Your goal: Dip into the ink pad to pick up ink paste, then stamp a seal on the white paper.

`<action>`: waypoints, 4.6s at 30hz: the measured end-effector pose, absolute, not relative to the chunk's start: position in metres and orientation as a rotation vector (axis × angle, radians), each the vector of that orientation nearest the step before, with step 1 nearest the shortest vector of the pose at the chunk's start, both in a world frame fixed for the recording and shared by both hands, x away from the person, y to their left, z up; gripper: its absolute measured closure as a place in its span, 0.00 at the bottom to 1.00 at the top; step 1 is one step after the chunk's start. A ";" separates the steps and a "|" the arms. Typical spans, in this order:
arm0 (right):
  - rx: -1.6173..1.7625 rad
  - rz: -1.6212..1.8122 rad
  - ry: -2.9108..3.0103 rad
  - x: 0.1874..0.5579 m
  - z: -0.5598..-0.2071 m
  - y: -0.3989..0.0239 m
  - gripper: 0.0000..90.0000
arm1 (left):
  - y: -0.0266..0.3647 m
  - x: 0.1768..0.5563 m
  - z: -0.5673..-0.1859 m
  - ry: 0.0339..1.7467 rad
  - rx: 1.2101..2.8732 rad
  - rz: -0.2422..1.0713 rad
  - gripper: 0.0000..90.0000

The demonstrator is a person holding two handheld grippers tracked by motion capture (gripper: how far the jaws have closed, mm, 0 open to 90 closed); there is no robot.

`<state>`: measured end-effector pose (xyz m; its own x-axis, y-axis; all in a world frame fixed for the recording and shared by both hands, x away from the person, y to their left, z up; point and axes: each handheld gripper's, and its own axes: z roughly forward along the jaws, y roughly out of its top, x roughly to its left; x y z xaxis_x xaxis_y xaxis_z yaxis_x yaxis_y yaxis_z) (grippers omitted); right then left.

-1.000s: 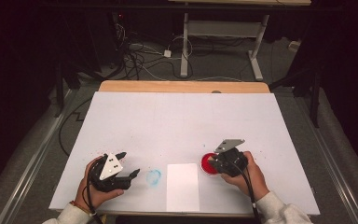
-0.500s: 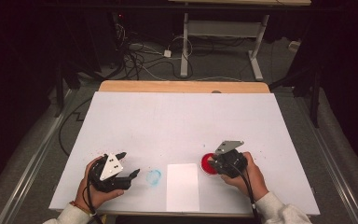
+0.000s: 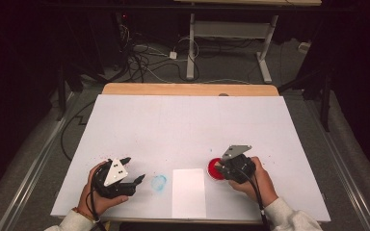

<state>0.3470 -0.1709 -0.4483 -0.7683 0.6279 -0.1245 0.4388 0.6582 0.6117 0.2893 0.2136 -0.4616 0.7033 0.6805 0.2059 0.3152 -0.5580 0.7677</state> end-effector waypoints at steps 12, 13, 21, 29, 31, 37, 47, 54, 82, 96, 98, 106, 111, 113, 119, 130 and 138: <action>0.840 0.903 2.520 0.343 -0.424 -0.175 0.84 | 0.214 0.290 -0.462 0.755 2.179 0.643 0.29; 0.840 0.903 2.520 0.343 -0.424 -0.175 0.84 | 0.214 0.290 -0.462 0.755 2.179 0.642 0.29; 0.816 1.000 2.452 0.330 -0.396 -0.183 0.84 | 0.214 0.289 -0.461 0.755 2.179 0.643 0.28; 0.812 1.023 2.433 0.327 -0.390 -0.184 0.84 | 0.214 0.289 -0.461 0.756 2.179 0.642 0.29; 0.811 1.018 2.439 0.328 -0.391 -0.183 0.84 | 0.214 0.289 -0.462 0.756 2.181 0.644 0.29; 0.841 0.935 2.515 0.338 -0.416 -0.178 0.84 | 0.214 0.289 -0.462 0.755 2.180 0.640 0.29; 0.866 0.834 2.589 0.347 -0.442 -0.172 0.84 | 0.214 0.289 -0.462 0.752 2.185 0.638 0.28; 0.882 0.820 2.588 0.347 -0.446 -0.171 0.84 | 0.213 0.289 -0.462 0.752 2.189 0.637 0.29; 0.889 0.849 2.604 0.350 -0.448 -0.174 0.84 | 0.218 0.291 -0.465 0.768 2.186 0.620 0.29; 0.869 0.893 2.570 0.350 -0.433 -0.178 0.84 | 0.220 0.292 -0.465 0.760 2.185 0.629 0.29; 0.869 0.920 2.555 0.349 -0.426 -0.180 0.84 | 0.220 0.292 -0.466 0.775 2.185 0.613 0.29; 0.843 1.001 2.494 0.342 -0.404 -0.185 0.84 | 0.221 0.292 -0.467 0.773 2.194 0.611 0.29; 0.825 1.039 2.468 0.337 -0.394 -0.189 0.84 | 0.221 0.291 -0.466 0.773 2.196 0.614 0.29; 0.814 1.053 2.460 0.334 -0.390 -0.189 0.84 | 0.220 0.291 -0.466 0.770 2.200 0.617 0.29; 0.773 1.095 2.445 0.326 -0.381 -0.185 0.84 | 0.221 0.292 -0.467 0.763 2.200 0.626 0.29; 0.705 1.153 2.420 0.309 -0.378 -0.171 0.84 | 0.217 0.290 -0.465 0.751 2.211 0.641 0.29; 0.597 1.144 2.514 0.297 -0.389 -0.146 0.84 | 0.213 0.290 -0.466 0.755 2.226 0.629 0.29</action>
<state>0.2969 -0.1459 -0.3891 -0.8635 0.4924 -0.1092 0.2411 0.5931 0.7682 0.2901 0.2128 -0.4658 0.7131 0.6674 0.2145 0.3309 -0.5903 0.7362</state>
